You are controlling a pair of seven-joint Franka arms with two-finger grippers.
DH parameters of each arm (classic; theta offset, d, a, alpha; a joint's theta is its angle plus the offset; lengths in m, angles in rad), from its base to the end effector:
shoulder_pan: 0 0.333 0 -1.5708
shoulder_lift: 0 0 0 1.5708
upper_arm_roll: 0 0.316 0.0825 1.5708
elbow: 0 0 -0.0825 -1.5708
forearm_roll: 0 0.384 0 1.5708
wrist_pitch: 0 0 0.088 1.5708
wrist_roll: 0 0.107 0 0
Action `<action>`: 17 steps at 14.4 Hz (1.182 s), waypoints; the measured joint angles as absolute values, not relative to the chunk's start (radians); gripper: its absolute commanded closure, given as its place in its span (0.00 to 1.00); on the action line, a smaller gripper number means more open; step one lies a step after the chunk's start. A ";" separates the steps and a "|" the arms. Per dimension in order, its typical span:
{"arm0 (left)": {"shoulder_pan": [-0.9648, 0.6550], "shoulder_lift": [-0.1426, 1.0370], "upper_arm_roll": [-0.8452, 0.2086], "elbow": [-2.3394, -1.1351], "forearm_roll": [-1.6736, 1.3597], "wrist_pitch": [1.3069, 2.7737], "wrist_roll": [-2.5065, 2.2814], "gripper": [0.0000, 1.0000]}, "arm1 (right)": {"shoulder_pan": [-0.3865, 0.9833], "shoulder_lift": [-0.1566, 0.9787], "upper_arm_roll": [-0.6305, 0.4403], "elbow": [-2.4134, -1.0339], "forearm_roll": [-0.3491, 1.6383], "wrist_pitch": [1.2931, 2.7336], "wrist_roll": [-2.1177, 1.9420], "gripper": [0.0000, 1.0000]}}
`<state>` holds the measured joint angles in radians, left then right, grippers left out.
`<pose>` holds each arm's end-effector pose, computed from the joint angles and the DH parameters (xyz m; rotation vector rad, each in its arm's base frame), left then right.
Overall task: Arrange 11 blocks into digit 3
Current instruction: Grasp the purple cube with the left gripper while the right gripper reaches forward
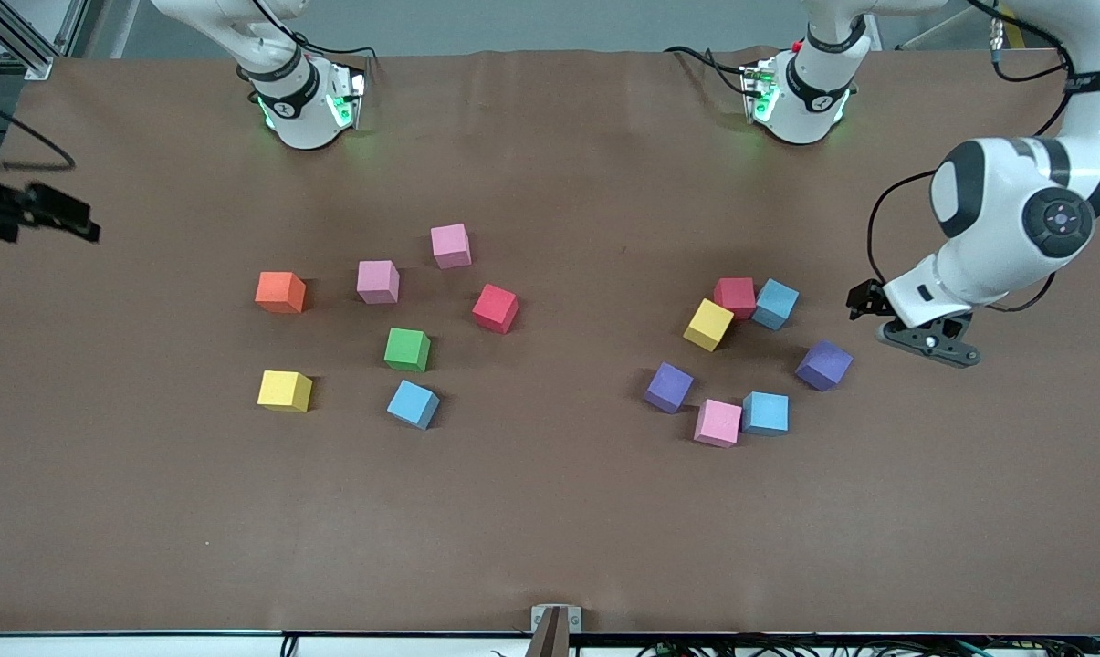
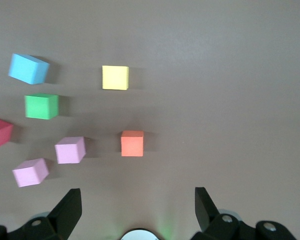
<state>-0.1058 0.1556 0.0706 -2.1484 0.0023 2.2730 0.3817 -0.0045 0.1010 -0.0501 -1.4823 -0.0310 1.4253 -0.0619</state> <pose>0.5553 -0.0199 0.3272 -3.0654 0.6519 0.0507 0.5680 -0.0332 0.5974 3.1049 0.0079 -0.2484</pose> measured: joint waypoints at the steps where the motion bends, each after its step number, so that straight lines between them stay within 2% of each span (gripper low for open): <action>1: -0.106 0.178 0.069 -2.156 0.003 2.313 0.410 0.00 | 0.001 0.133 -0.047 -1.482 -0.048 1.438 -0.062 0.00; 5: -0.107 0.259 0.068 -2.197 0.003 2.478 0.500 0.00 | 0.061 0.163 -0.037 -1.494 -0.006 1.450 0.134 0.00; 9: -0.111 0.309 0.060 -2.201 0.003 2.512 0.546 0.00 | 0.126 0.148 -0.033 -1.576 0.064 1.511 0.420 0.00; 12: -0.111 0.335 0.038 -2.200 0.004 2.550 0.547 0.00 | 0.219 0.094 -0.029 -1.720 0.066 1.592 0.723 0.00; 16: -0.111 0.387 0.028 -2.189 0.005 2.622 0.549 0.01 | 0.292 -0.051 -0.027 -1.966 0.069 1.694 1.088 0.00; 17: -0.111 0.397 0.027 -2.182 0.005 2.633 0.549 0.06 | 0.304 -0.090 -0.027 -2.019 0.075 1.709 1.166 0.00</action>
<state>-0.1113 0.3970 0.0274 -2.1819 0.0050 2.6334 0.5495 0.3038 -0.0903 -0.0267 -2.0191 0.0753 1.7092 1.1664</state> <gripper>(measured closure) 0.000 0.000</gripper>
